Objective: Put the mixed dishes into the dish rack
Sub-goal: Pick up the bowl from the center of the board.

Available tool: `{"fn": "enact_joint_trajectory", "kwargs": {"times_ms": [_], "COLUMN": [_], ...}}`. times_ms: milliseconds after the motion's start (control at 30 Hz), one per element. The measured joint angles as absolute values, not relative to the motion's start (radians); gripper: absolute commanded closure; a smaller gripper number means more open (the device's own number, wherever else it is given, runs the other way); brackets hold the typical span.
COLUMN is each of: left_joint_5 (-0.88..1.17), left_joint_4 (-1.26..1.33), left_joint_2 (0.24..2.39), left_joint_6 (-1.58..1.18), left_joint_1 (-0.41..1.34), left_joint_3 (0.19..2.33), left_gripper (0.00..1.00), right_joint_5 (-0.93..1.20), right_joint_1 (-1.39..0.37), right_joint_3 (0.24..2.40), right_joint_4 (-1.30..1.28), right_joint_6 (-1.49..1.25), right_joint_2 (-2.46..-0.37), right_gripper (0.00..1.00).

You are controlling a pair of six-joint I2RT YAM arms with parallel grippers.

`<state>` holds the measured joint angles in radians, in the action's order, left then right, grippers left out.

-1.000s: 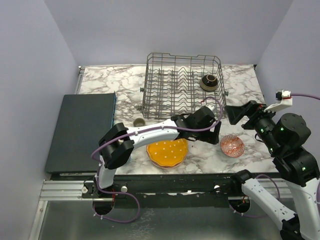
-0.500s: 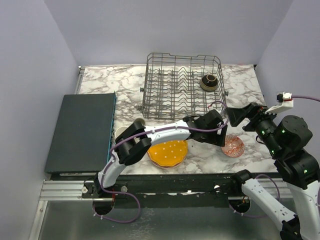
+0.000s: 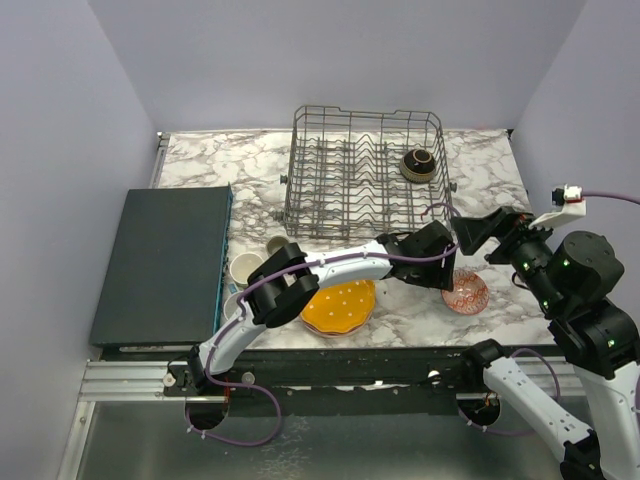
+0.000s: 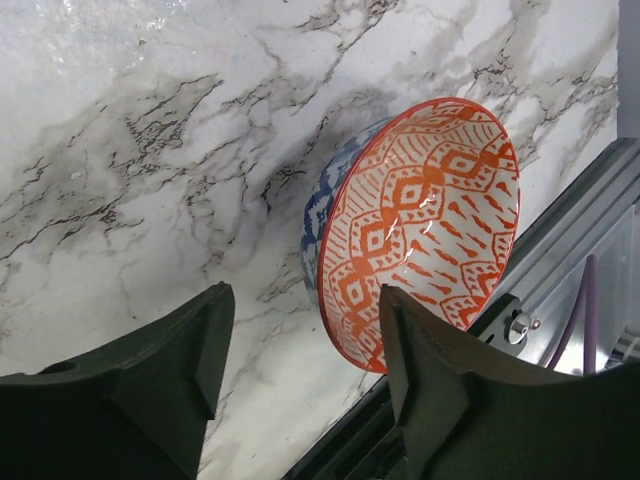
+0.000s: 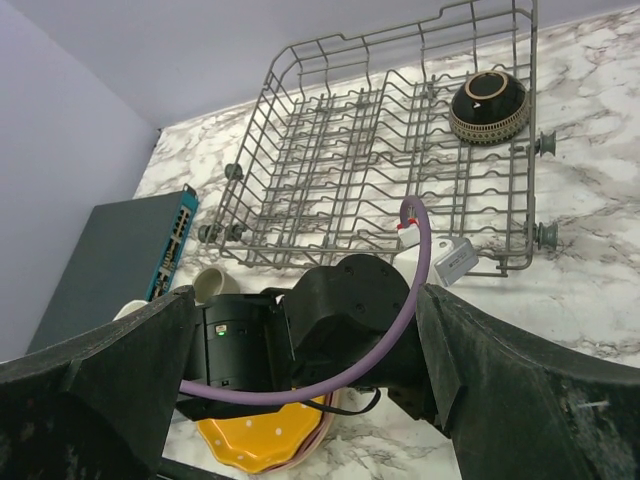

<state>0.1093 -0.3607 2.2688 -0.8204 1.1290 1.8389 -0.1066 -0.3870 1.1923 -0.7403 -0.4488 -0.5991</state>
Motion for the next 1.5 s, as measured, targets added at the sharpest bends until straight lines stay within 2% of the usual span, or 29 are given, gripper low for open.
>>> {"fn": "enact_joint_trajectory", "kwargs": {"times_ms": [433,767,1067,1500], "left_joint_5": [0.124,0.124,0.122,0.088], "left_joint_4": [-0.36,-0.368,-0.36,-0.357], "left_joint_2": [2.318,2.321,2.321,2.196], "left_joint_6": [-0.844,-0.845,-0.841,-0.811], "left_joint_1": [1.129,1.128,1.127,1.114], "left_joint_3": [1.874,1.874,1.866,1.721], "left_gripper": [0.69,1.0,1.0,1.0], "right_joint_5": [-0.107,-0.107,-0.106,-0.072], "right_joint_1": [-0.387,-0.387,-0.387,-0.387], "right_joint_3": [1.19,1.188,1.188,1.188], "right_joint_4": [-0.752,-0.754,-0.754,-0.754], "right_joint_6": [-0.444,-0.444,-0.445,-0.46], "right_joint_2": [-0.59,-0.588,-0.588,-0.594], "right_gripper": [0.03,0.03,0.03,0.04]}}
